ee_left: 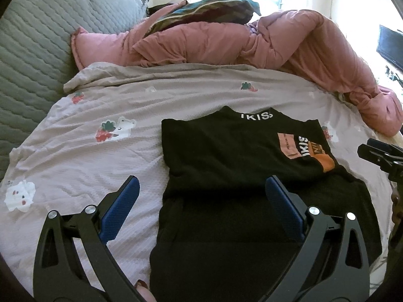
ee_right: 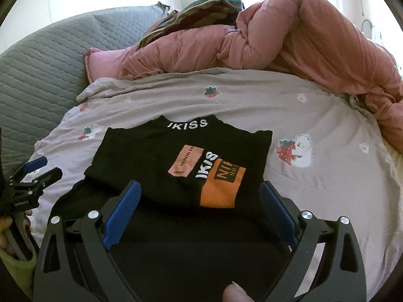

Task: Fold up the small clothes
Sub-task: 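Move both open tools toward the black sweatshirt hem, then close the left tool on the sweatshirt hem while the right tool grasps the hem too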

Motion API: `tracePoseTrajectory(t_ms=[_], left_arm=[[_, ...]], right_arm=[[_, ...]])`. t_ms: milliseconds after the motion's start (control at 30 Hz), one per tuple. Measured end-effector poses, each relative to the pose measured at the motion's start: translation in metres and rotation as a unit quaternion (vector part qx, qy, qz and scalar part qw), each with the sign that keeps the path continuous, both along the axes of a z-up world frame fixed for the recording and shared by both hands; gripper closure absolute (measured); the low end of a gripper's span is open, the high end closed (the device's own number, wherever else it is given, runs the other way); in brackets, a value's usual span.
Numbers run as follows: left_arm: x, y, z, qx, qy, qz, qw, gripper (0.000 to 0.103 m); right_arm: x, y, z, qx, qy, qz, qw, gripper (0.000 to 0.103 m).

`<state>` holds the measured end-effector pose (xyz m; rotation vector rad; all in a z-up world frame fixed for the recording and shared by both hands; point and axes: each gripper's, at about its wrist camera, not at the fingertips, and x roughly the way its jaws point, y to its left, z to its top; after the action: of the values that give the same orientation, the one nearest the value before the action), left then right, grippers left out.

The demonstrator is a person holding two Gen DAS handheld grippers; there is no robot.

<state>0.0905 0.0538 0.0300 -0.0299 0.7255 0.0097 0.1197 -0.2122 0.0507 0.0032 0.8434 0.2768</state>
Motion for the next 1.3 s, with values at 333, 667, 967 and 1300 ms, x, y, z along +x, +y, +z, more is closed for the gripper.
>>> tracePoseTrajectory(t_ms=[333, 667, 967, 1300], left_arm=[[-0.022, 0.008, 0.006, -0.008, -0.001, 0.005, 1.0, 0.009], [-0.048, 0.043, 0.003, -0.026, 0.013, 0.042, 0.9987, 0.009], [-0.077, 0.057, -0.008, -0.032, 0.034, 0.048, 0.9978, 0.009], [-0.115, 0.061, -0.032, -0.053, 0.072, 0.039, 0.9952, 0.009]], right_arm=[[-0.023, -0.009, 0.006, -0.005, -0.002, 0.007, 1.0, 0.008], [-0.049, -0.027, -0.004, -0.007, 0.014, 0.004, 1.0, 0.008], [-0.065, -0.041, -0.01, -0.009, 0.025, 0.002, 1.0, 0.008], [-0.085, -0.049, -0.019, -0.012, 0.038, 0.01, 0.999, 0.008]])
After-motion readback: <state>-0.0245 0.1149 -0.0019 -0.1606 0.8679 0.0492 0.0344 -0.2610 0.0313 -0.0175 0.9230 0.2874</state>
